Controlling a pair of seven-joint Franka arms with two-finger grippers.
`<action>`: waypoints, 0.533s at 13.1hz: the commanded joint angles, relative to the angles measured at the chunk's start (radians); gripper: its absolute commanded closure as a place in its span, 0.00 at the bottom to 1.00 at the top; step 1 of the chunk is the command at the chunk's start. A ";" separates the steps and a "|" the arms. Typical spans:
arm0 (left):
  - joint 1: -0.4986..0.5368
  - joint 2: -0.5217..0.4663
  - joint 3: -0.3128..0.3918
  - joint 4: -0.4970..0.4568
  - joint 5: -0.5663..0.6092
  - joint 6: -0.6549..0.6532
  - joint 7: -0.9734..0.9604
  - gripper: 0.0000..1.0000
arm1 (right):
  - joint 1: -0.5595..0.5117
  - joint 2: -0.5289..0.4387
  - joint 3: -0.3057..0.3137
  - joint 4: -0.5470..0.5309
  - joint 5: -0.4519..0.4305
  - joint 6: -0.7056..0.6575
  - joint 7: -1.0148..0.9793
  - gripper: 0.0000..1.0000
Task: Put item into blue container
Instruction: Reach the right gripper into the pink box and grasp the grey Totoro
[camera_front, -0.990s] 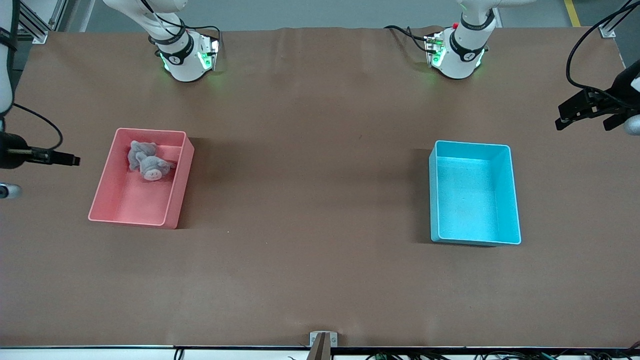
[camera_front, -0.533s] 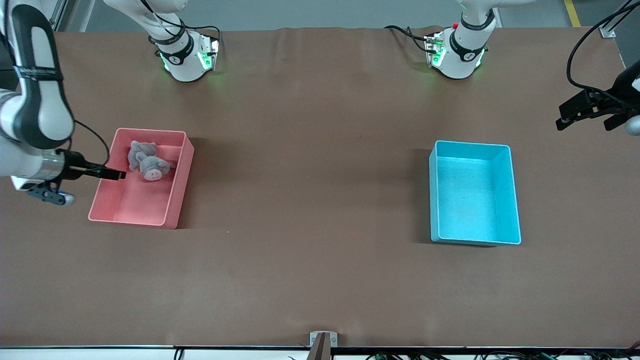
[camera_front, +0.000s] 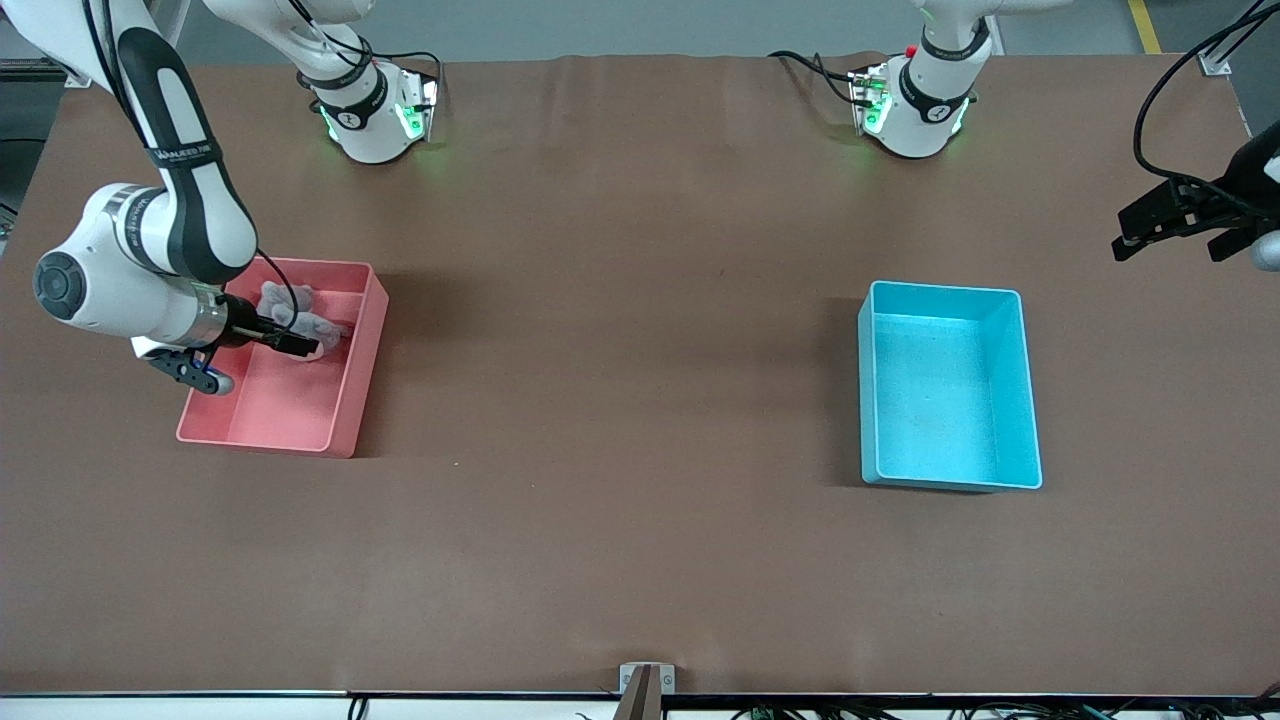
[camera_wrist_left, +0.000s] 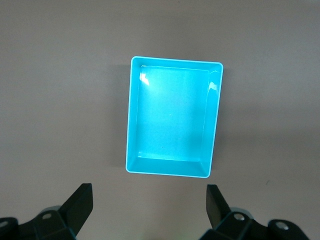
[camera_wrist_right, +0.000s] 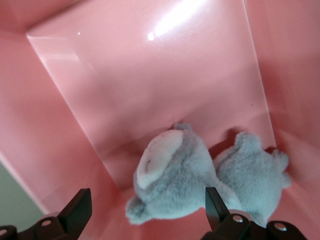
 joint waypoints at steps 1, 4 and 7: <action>0.001 0.009 -0.001 0.024 0.006 -0.019 0.005 0.00 | 0.007 -0.001 -0.002 -0.044 0.006 0.043 0.011 0.00; -0.004 0.009 -0.001 0.024 0.006 -0.019 0.005 0.00 | 0.011 0.041 -0.002 -0.051 0.006 0.085 0.011 0.00; -0.004 0.009 -0.001 0.024 0.006 -0.019 0.005 0.00 | 0.011 0.070 -0.002 -0.059 0.006 0.086 0.016 0.14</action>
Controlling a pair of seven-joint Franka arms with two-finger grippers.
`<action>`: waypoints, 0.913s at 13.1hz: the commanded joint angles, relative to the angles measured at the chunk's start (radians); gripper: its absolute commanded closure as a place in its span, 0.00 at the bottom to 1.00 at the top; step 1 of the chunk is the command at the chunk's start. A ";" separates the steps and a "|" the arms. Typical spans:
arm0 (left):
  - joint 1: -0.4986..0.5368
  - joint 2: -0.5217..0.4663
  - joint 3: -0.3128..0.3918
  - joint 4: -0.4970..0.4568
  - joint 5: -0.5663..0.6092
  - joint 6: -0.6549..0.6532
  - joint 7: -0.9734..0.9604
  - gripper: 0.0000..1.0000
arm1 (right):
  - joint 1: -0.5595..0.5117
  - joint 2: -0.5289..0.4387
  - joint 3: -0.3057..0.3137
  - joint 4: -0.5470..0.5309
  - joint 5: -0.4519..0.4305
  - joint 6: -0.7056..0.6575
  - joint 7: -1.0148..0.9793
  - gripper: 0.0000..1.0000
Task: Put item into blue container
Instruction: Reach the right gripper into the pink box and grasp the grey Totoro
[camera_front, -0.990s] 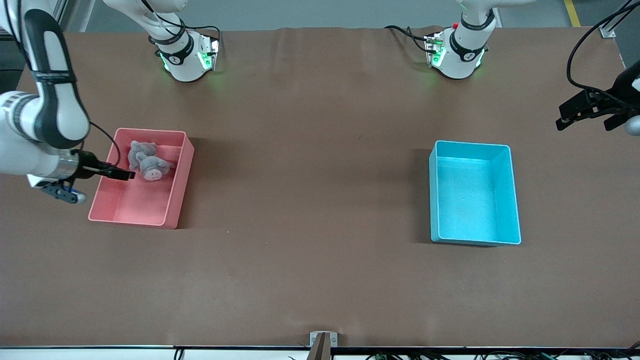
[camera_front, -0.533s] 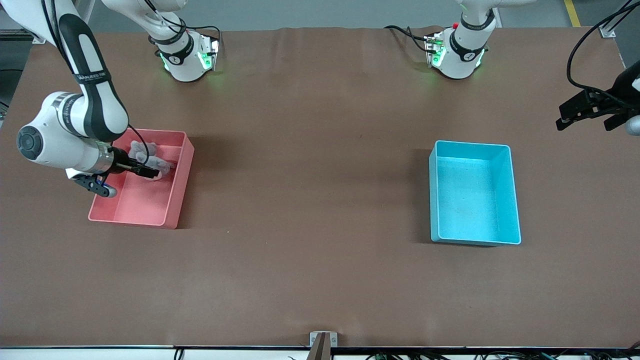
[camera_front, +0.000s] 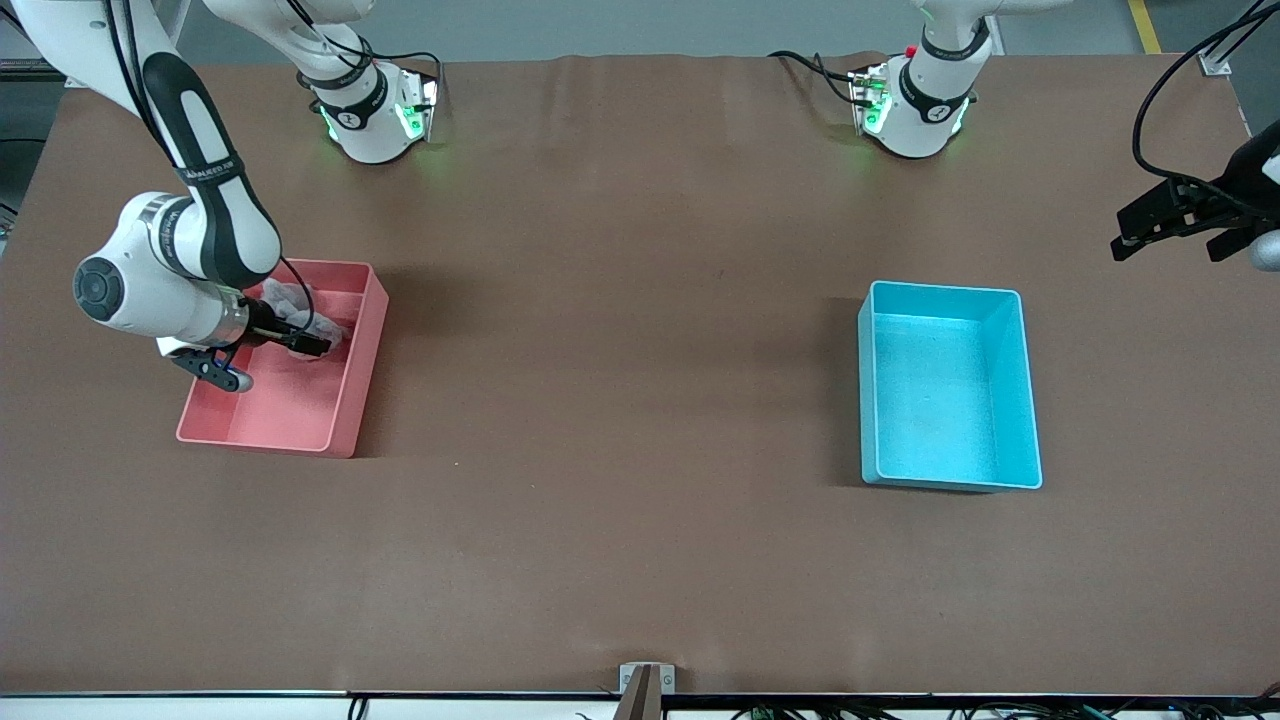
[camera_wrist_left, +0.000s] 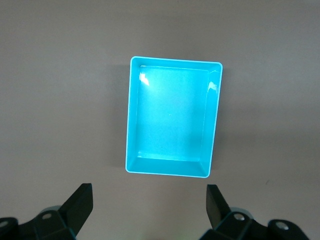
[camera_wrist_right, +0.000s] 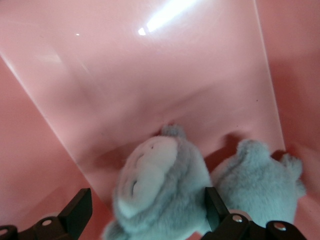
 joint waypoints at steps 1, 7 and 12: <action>-0.001 0.008 0.000 0.024 0.006 -0.019 0.005 0.00 | 0.010 0.021 -0.002 -0.017 0.006 0.014 0.022 0.30; 0.001 0.008 0.000 0.022 0.006 -0.019 0.005 0.00 | 0.011 0.023 -0.002 0.029 0.007 -0.073 0.034 0.98; -0.001 0.008 0.000 0.024 0.007 -0.019 0.004 0.00 | 0.017 0.023 -0.002 0.412 -0.014 -0.575 0.171 0.99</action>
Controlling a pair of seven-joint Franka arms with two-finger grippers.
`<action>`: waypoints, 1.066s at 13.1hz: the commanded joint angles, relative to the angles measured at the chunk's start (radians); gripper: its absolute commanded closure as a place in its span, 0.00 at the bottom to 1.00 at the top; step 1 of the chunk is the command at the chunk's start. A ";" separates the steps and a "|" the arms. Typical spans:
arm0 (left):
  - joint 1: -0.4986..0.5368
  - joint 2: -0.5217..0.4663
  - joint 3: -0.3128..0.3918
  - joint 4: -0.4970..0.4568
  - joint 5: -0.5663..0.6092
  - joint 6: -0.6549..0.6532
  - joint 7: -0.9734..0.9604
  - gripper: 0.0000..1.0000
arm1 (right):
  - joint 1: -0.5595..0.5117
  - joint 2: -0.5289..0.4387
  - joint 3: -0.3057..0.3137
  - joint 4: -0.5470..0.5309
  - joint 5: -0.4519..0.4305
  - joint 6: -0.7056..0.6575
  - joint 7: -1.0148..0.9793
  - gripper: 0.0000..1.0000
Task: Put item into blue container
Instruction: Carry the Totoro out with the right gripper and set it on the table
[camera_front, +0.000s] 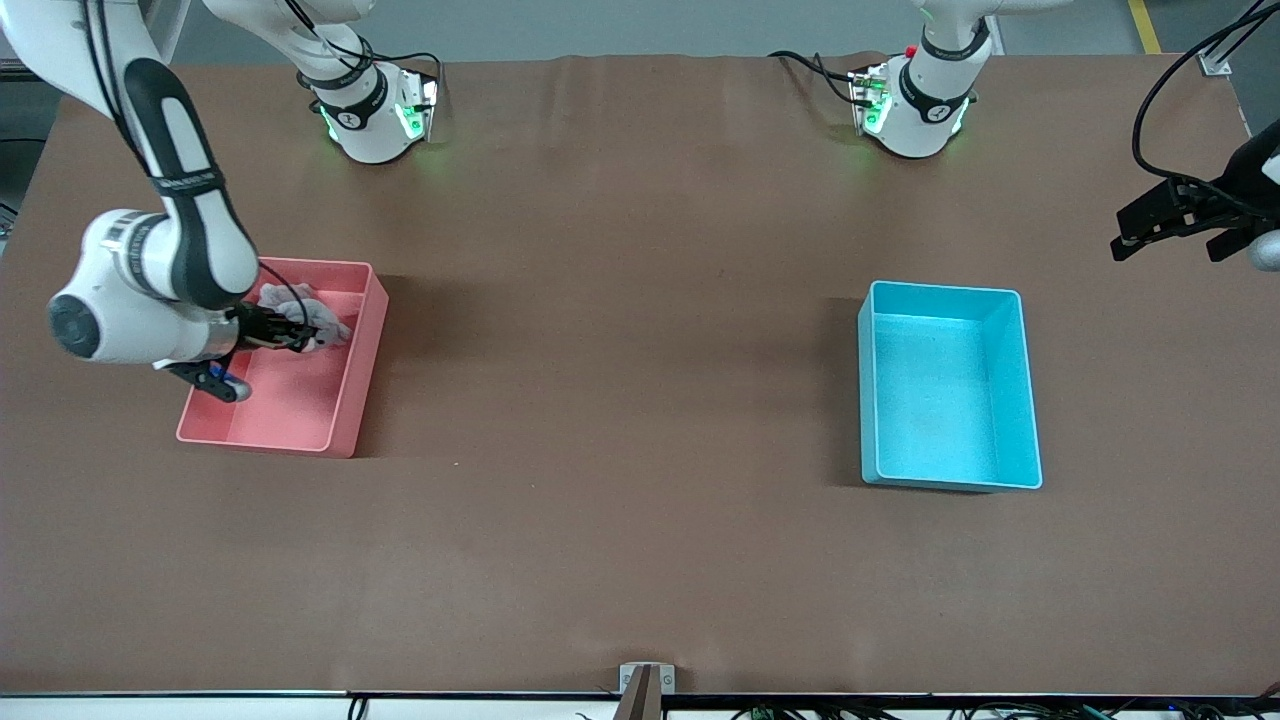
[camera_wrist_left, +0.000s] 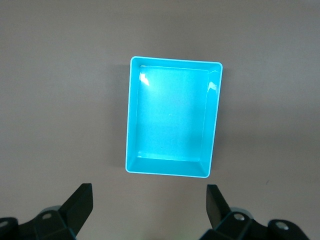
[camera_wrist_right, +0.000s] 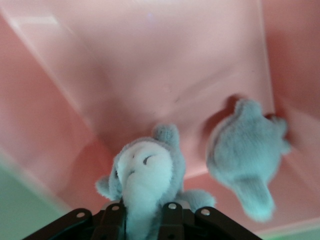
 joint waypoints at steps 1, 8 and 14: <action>0.002 0.008 0.000 0.025 0.009 -0.019 0.005 0.00 | 0.034 -0.001 0.004 0.197 -0.011 -0.218 0.166 0.99; -0.001 0.008 0.000 0.027 0.013 -0.019 0.002 0.00 | 0.425 -0.021 0.005 0.222 0.094 -0.078 0.819 0.98; 0.000 0.010 0.001 0.025 0.010 -0.019 -0.009 0.00 | 0.715 0.111 0.005 0.225 0.094 0.264 1.201 0.98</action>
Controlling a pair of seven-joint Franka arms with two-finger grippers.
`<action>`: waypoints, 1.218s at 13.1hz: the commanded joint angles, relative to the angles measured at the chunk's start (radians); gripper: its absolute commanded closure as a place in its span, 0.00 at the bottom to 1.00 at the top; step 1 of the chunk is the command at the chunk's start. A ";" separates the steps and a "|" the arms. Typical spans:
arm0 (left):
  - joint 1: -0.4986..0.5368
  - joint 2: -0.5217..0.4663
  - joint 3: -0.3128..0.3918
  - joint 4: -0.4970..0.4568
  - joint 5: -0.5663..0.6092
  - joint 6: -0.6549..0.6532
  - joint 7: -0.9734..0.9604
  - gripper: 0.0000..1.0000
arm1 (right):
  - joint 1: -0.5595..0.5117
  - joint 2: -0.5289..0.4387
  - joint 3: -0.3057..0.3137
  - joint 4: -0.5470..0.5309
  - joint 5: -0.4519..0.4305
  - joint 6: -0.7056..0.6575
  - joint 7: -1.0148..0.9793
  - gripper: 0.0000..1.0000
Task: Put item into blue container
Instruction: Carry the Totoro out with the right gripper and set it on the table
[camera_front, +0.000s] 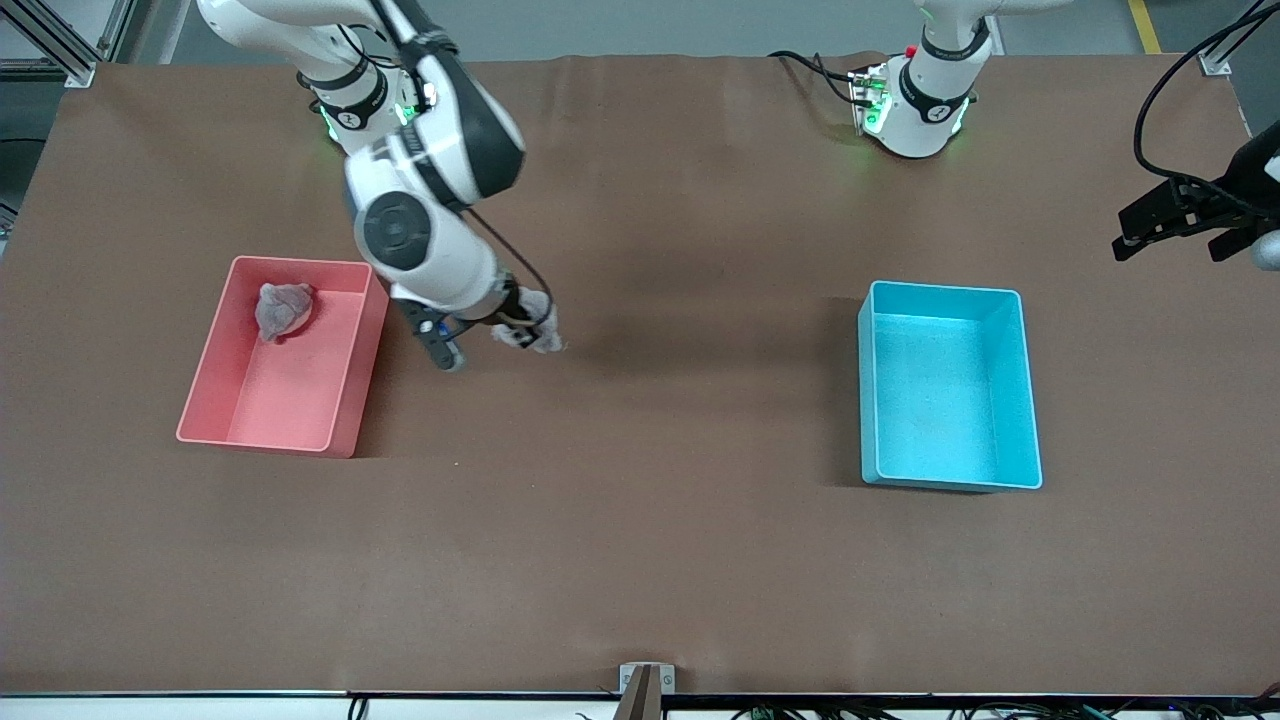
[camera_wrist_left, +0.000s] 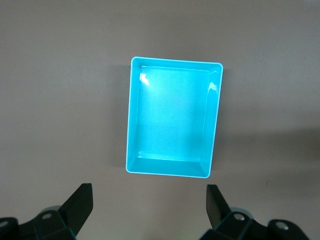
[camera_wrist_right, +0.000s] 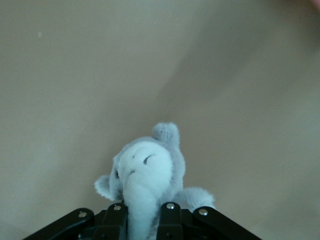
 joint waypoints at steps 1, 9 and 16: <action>-0.004 0.016 0.000 0.025 0.010 -0.019 -0.012 0.00 | 0.067 0.079 -0.017 0.002 0.012 0.109 0.099 0.98; -0.016 0.065 -0.013 0.016 0.003 -0.025 -0.006 0.00 | 0.198 0.284 -0.017 0.071 0.010 0.358 0.281 0.40; -0.018 0.090 -0.051 0.011 -0.014 -0.025 0.004 0.00 | 0.149 0.191 -0.052 0.091 -0.004 0.191 0.222 0.00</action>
